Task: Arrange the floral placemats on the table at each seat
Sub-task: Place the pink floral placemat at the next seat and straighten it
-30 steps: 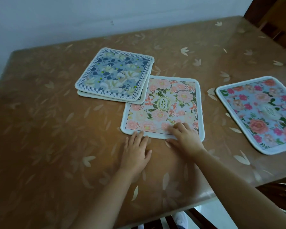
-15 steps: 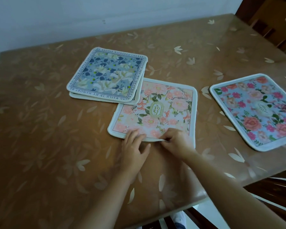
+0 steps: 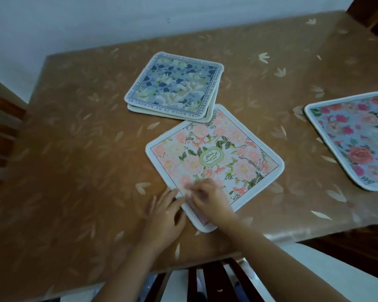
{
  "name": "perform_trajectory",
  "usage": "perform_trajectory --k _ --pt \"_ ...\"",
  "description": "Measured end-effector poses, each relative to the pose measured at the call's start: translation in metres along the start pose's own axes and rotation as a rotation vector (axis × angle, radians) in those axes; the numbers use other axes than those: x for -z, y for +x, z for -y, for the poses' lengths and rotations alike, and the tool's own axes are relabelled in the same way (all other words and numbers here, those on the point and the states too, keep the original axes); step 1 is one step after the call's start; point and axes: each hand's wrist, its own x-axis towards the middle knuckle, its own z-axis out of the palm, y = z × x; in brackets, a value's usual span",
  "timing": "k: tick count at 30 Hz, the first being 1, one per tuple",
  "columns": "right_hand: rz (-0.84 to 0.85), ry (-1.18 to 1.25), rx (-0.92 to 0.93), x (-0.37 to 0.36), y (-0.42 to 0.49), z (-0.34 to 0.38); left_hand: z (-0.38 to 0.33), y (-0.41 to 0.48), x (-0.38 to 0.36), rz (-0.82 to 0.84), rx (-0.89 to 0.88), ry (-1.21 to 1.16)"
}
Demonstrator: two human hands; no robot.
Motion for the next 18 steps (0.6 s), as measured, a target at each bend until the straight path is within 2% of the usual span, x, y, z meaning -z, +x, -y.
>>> perform_trajectory --k 4,7,10,18 --pt "-0.059 -0.300 0.105 0.059 -0.006 -0.040 -0.026 0.007 -0.026 0.107 -0.123 0.014" --pt "-0.060 -0.467 0.039 0.107 -0.001 -0.072 -0.046 0.019 -0.047 0.187 -0.147 0.097" --pt "-0.049 -0.596 -0.005 0.139 0.010 -0.097 -0.058 0.027 -0.061 0.177 -0.133 0.165" --pt "-0.046 -0.594 0.066 0.152 0.026 -0.103 -0.063 0.030 -0.058 0.079 -0.142 0.163"
